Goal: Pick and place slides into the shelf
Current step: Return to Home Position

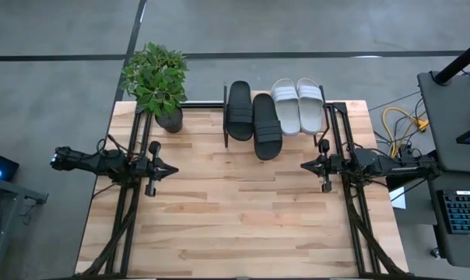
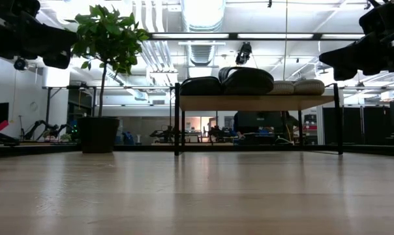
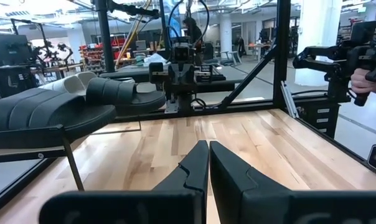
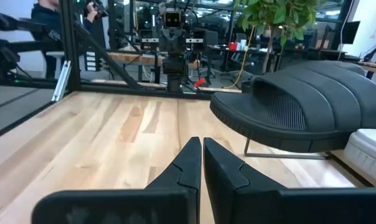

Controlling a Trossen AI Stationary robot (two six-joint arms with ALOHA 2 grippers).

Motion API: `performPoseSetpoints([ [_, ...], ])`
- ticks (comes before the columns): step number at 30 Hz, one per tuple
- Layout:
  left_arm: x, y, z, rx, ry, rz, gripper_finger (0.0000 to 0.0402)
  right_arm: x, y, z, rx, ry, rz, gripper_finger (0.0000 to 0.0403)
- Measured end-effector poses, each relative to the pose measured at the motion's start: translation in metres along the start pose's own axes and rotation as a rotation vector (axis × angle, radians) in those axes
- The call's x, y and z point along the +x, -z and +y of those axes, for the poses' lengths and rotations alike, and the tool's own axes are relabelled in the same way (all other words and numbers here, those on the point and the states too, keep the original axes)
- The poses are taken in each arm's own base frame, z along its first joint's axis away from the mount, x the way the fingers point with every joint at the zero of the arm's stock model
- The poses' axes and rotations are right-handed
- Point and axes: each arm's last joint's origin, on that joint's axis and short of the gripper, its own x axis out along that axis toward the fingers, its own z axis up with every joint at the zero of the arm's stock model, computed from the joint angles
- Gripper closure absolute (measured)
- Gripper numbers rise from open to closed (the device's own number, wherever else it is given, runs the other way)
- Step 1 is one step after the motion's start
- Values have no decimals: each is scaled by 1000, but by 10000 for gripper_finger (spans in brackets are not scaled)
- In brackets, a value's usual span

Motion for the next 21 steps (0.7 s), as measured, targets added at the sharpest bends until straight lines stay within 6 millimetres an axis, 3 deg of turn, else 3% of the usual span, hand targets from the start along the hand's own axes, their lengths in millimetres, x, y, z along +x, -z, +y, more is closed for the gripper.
performPoseSetpoints([
  [16, 0, 1, -1, -23, 29, 10, 402, 0, 0, 0, 15, 0, 0, 394],
  [21, 0, 1, -1, -23, 28, 11, 402, 0, 0, 0, 92, -1, 2, 394],
])
